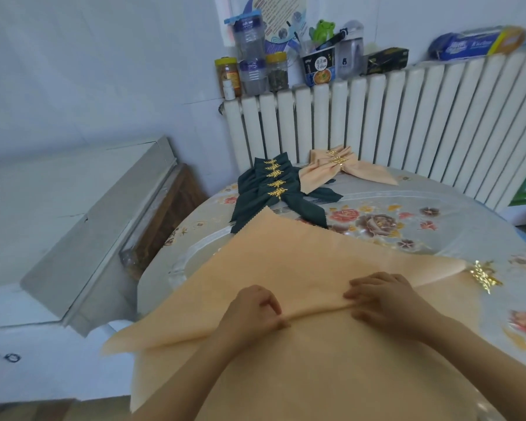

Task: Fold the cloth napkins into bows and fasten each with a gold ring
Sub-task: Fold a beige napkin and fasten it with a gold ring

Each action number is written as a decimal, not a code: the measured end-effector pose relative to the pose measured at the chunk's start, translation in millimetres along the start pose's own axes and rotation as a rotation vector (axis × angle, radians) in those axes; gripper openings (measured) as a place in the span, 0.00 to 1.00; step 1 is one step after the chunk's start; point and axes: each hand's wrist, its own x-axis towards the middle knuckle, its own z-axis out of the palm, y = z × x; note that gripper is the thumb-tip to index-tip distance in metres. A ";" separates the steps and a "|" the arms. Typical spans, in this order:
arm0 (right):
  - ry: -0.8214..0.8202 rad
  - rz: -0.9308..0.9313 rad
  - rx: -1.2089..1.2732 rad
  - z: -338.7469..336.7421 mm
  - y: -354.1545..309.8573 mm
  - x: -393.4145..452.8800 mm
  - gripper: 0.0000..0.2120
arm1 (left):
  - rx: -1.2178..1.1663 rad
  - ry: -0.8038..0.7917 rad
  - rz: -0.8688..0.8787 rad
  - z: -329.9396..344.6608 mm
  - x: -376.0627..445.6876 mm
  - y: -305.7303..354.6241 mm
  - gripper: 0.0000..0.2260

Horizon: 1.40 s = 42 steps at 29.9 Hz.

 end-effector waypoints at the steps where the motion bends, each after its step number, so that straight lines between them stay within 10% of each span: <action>1: 0.038 0.021 -0.025 1.0 3.9 -1.9 0.14 | 0.008 0.023 0.015 2.5 -3.9 -1.0 0.07; 7: 0.283 0.264 -0.095 14.2 12.9 -11.9 0.16 | -0.004 0.230 -0.042 11.7 -18.8 2.3 0.02; 20: 0.183 0.113 0.080 6.3 -38.3 -55.2 0.17 | -0.225 0.366 -0.214 -1.7 -85.7 -11.8 0.04; 42: 0.271 0.280 -0.141 -3.1 36.7 -192.4 0.17 | -0.119 0.088 0.008 71.6 -104.5 79.5 0.08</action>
